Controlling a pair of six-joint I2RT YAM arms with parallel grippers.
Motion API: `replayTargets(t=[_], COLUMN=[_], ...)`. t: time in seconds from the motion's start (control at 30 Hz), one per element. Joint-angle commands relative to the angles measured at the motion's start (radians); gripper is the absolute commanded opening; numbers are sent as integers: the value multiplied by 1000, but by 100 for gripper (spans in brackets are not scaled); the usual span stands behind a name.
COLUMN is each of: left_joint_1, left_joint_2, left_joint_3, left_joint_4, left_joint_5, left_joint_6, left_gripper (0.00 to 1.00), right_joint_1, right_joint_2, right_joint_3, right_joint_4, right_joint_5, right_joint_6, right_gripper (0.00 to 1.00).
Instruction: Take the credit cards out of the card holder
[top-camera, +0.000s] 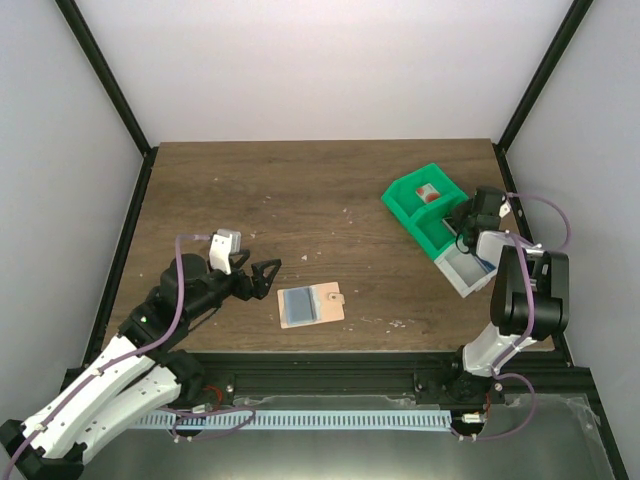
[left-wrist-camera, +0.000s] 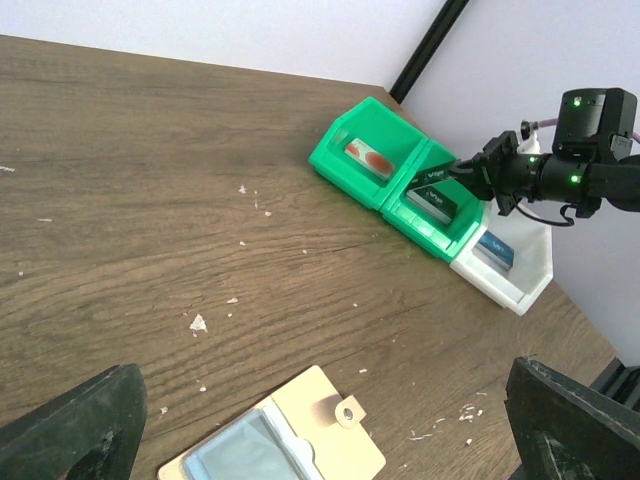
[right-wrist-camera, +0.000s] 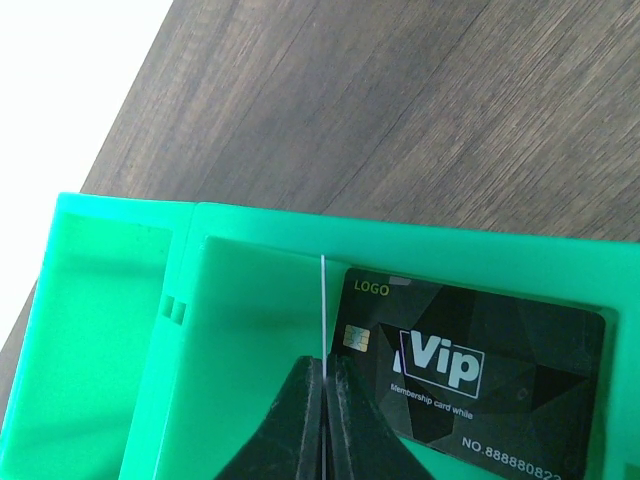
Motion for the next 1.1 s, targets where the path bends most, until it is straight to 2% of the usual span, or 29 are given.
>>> replayTargets(t=[0.0,1.07], left_joint_1=[-2,-2], left_joint_2=[-5,-28], left_joint_3=[-6,-11], left_joint_4=[2,8], left_joint_5=[-2,-1], left_joint_6=[6,6], left_gripper=[100,100], right_joint_1=[-12,-13], right_joint_2=[16,-12], right_joint_3=[45,39], right_joint_4=[24,73], right_joint_5=[21,9], right_joint_6=[9,1], right_gripper=[0,0])
